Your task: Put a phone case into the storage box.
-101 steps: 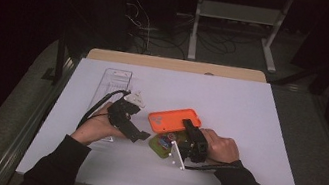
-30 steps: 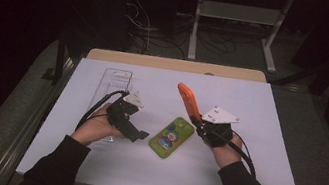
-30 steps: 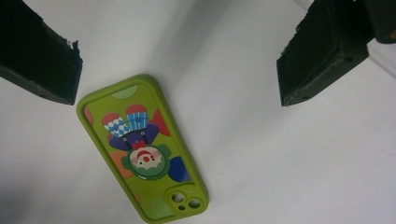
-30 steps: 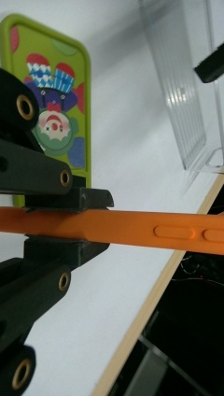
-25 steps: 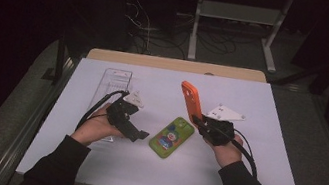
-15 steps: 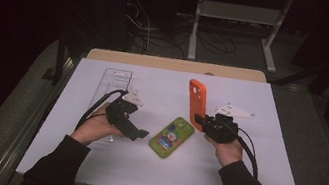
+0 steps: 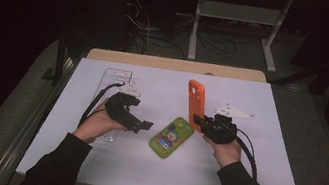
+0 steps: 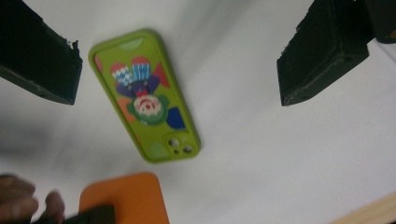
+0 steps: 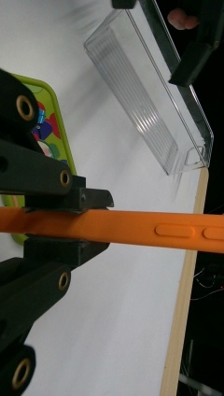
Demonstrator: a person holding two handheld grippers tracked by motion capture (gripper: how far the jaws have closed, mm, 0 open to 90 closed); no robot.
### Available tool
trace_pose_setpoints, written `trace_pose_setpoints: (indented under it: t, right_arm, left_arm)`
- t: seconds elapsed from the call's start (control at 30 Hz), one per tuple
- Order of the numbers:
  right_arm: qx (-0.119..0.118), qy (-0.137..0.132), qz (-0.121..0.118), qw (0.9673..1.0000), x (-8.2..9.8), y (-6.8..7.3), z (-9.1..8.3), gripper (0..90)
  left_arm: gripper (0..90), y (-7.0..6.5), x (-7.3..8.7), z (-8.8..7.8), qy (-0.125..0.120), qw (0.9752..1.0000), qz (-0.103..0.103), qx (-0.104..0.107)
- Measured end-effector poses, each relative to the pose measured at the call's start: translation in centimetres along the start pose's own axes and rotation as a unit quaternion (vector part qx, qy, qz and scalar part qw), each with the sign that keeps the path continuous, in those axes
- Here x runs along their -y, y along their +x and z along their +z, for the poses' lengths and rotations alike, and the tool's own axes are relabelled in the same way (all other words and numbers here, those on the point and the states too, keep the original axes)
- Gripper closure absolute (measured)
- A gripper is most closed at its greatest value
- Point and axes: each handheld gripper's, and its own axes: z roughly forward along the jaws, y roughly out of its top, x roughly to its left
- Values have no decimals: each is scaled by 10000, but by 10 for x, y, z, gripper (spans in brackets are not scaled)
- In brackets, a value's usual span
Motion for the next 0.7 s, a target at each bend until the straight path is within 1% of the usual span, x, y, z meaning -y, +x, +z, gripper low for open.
trace_pose_setpoints:
  t: [0.03,0.07,0.13,0.3,0.4,0.53,0.57,0.6,0.67,0.7]
  right_arm:
    - [-5,0,-14,10000,0,0,0,784]
    - [-26,-4,1,10000,0,0,0,784]
    - [-18,0,-8,10000,0,2,1,784]
    - [-34,-35,2,10000,-1,4,2,784]
    - [-24,-43,-9,10000,0,6,3,784]
    - [-48,-42,-68,10000,0,8,4,784]
    - [-57,-37,-56,10000,0,9,4,784]
    - [-65,-33,-28,10000,-1,10,4,784]
    - [-69,-52,-78,9999,0,11,5,784]
    - [-75,-49,-78,9999,0,12,5,784]
  left_arm:
    - [0,-1,-2,0,-124,9999,-86,2]
    - [0,1,-4,0,-149,9999,-54,-5]
    - [0,0,-8,0,-290,9995,-139,1]
    - [0,0,-21,1,-474,9988,-111,-8]
    - [0,0,-28,2,-544,9984,-117,-11]
    - [0,-2,-38,5,-598,9981,-107,33]
    - [0,-2,-41,6,-589,9982,-69,41]
    - [0,-3,-43,7,-609,9981,-91,61]
    - [0,-4,-47,9,-601,9982,-42,63]
    - [0,-4,-49,11,-571,9983,18,75]
